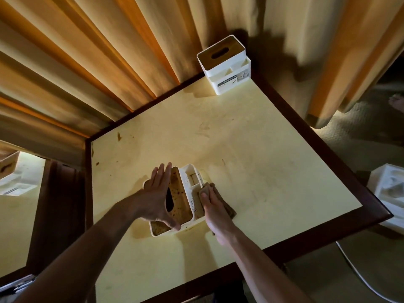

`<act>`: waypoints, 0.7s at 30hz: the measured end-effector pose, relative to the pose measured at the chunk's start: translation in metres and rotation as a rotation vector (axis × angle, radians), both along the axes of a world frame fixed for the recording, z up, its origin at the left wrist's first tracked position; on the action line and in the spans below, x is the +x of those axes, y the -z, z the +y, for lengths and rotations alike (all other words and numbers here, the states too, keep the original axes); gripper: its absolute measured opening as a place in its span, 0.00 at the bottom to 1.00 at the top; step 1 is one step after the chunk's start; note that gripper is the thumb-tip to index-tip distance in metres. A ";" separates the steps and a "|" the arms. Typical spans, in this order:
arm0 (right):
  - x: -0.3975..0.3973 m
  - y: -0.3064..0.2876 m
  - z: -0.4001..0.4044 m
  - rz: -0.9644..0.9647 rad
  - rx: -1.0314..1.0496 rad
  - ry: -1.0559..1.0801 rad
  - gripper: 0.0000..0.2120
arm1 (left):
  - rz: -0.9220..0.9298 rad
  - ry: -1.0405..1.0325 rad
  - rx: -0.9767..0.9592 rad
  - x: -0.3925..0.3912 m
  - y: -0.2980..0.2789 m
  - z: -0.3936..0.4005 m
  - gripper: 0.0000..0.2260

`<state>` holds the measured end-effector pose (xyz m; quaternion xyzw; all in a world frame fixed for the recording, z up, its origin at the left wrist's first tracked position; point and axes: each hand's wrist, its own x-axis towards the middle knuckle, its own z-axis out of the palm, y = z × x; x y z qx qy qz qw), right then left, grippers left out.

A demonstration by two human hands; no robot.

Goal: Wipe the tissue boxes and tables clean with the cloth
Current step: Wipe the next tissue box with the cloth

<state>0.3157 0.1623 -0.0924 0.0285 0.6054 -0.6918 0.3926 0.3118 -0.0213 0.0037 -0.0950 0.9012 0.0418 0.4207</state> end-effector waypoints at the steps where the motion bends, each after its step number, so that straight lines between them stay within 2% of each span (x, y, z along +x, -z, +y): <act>1: -0.002 -0.003 -0.001 -0.018 -0.008 -0.009 0.24 | 0.005 0.004 -0.002 0.001 -0.001 0.001 0.76; 8: -0.032 0.003 -0.021 -0.006 0.059 -0.060 0.25 | 0.027 0.032 -0.040 0.000 -0.003 0.005 0.75; 14: -0.068 -0.003 -0.037 0.139 0.113 -0.102 0.26 | 0.040 0.045 -0.078 0.000 -0.002 0.007 0.75; 16: -0.072 -0.002 -0.040 0.239 0.095 -0.085 0.24 | 0.042 0.051 -0.086 0.000 0.001 0.006 0.75; 21: -0.057 -0.005 -0.028 0.340 -0.050 0.010 0.24 | 0.035 0.044 -0.089 0.000 0.003 0.004 0.75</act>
